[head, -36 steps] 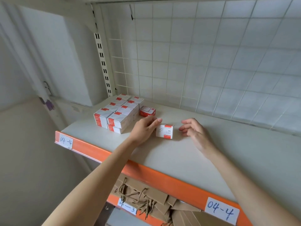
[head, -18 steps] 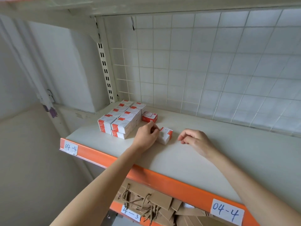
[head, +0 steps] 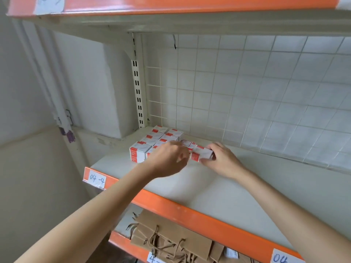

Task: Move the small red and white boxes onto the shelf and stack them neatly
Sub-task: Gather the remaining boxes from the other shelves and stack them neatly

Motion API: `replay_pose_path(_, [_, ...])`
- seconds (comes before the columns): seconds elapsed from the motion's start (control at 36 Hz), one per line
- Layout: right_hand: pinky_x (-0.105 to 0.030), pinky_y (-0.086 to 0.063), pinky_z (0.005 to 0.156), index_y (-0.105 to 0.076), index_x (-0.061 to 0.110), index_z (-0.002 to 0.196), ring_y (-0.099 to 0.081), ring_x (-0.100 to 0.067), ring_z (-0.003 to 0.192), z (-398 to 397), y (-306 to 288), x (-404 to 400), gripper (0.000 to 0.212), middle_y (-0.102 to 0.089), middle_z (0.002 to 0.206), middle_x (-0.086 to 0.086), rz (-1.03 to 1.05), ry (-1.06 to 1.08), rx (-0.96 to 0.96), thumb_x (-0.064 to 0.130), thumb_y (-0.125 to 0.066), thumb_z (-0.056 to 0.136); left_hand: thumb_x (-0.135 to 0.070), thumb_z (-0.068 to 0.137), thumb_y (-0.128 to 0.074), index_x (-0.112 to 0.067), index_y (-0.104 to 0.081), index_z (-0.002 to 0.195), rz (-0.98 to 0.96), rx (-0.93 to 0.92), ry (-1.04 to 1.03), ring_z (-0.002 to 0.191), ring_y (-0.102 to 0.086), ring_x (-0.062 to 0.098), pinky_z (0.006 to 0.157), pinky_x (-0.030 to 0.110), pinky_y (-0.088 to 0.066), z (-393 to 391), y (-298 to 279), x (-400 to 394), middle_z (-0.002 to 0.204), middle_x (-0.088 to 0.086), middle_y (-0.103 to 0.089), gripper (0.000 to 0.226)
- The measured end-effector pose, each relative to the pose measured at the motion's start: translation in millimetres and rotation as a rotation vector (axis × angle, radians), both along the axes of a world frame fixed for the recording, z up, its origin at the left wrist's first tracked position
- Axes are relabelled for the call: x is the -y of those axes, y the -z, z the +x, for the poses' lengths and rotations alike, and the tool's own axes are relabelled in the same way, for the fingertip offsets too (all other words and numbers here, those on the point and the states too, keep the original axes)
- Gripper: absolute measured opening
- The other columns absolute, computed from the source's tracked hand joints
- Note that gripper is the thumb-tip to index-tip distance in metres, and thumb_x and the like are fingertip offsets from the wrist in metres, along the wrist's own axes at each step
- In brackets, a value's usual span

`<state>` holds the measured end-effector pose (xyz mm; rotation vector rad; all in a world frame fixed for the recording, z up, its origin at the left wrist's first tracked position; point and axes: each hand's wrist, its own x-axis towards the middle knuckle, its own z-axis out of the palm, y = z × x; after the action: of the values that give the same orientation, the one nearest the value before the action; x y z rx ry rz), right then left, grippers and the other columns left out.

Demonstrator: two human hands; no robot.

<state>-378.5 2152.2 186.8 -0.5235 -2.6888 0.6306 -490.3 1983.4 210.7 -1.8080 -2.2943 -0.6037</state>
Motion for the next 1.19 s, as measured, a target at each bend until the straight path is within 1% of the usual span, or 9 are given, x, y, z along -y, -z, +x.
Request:
replay_pose_path(0.08, [-0.017,-0.026,0.068,-0.057,0.015,0.108,-0.046,-0.011,0.094,-25,-13,8,0.033,-0.046,0.101,0.005,-0.043,0.005,-0.087,0.031,-0.068,0.082,-0.015,0.087,-0.057,-0.011,-0.068,0.089,0.047,-0.008,-0.075,0.074,-0.054,0.018,0.066,0.031,-0.045,-22,-11,17,0.084,0.000,-0.055,0.012])
replay_pose_path(0.19, [-0.017,-0.027,0.072,-0.057,0.013,0.109,-0.044,-0.008,0.094,-67,-22,22,0.034,-0.048,0.104,0.005,-0.065,-0.004,-0.097,0.034,-0.066,0.084,-0.018,0.089,-0.055,-0.013,-0.068,0.090,0.056,-0.023,-0.140,0.078,-0.058,0.021,0.068,0.033,-0.049,-50,-12,38,0.088,0.003,-0.060,0.014])
replay_pose_path(0.33, [-0.026,-0.037,0.084,-0.058,0.012,0.116,-0.049,-0.019,0.109,-123,-28,33,0.042,-0.053,0.114,-0.003,-0.048,0.036,-0.031,0.035,-0.065,0.081,-0.021,0.090,-0.055,-0.014,-0.068,0.092,0.018,-0.021,-0.136,0.082,-0.059,0.021,0.070,0.033,-0.050,-76,-6,59,0.092,0.002,-0.060,0.015])
replay_pose_path(0.47, [-0.034,-0.041,0.090,-0.060,0.013,0.117,-0.046,-0.024,0.113,-165,-31,39,0.041,-0.056,0.114,-0.006,-0.018,0.095,-0.025,0.035,-0.063,0.083,-0.030,0.091,-0.056,-0.014,-0.068,0.097,0.019,-0.018,-0.110,0.085,-0.059,0.020,0.072,0.035,-0.051,-91,-7,69,0.096,0.003,-0.060,0.021])
replay_pose_path(0.67, [-0.037,-0.035,0.094,-0.046,0.019,0.135,-0.034,-0.029,0.125,-178,-28,44,0.054,-0.049,0.131,-0.008,0.106,0.156,0.159,0.043,-0.055,0.087,-0.027,0.090,-0.056,-0.013,-0.068,0.100,0.033,-0.015,-0.055,0.088,-0.055,0.019,0.070,0.029,-0.045,-95,-4,67,0.095,0.003,-0.060,0.020])
replay_pose_path(0.78, [-0.039,-0.032,0.102,-0.038,0.020,0.140,-0.030,-0.027,0.131,-165,-35,40,0.066,-0.043,0.138,-0.006,0.056,0.172,0.137,0.048,-0.059,0.084,-0.024,0.088,-0.056,-0.013,-0.067,0.096,0.025,-0.022,-0.023,0.088,-0.054,0.021,0.066,0.026,-0.040,-90,-1,58,0.093,0.002,-0.058,0.017])
replay_pose_path(0.89, [-0.038,-0.033,0.104,-0.045,0.015,0.134,-0.033,-0.025,0.126,-133,-36,35,0.055,-0.045,0.132,-0.006,0.035,0.142,0.063,0.036,-0.060,0.085,-0.023,0.088,-0.055,-0.014,-0.068,0.093,0.003,-0.039,-0.012,0.090,-0.055,0.022,0.070,0.032,-0.046,-82,-3,47,0.091,0.003,-0.059,0.017])
replay_pose_path(1.11, [-0.035,-0.035,0.102,-0.050,0.014,0.127,-0.036,-0.023,0.127,-24,-36,19,0.044,-0.047,0.132,-0.005,0.277,0.074,0.201,0.028,-0.060,0.087,-0.025,0.089,-0.052,-0.017,-0.065,0.100,-0.111,-0.175,0.082,0.100,-0.054,0.023,0.075,0.033,-0.047,-34,-18,8,0.105,0.003,-0.058,0.020])
replay_pose_path(1.19, [-0.034,-0.035,0.103,-0.049,0.015,0.129,-0.037,-0.020,0.128,30,-32,11,0.045,-0.049,0.132,-0.002,0.306,0.104,0.237,0.026,-0.059,0.087,-0.030,0.090,-0.051,-0.019,-0.064,0.103,-0.130,-0.240,0.169,0.106,-0.053,0.022,0.079,0.027,-0.037,-5,-16,-14,0.108,0.002,-0.058,0.021])
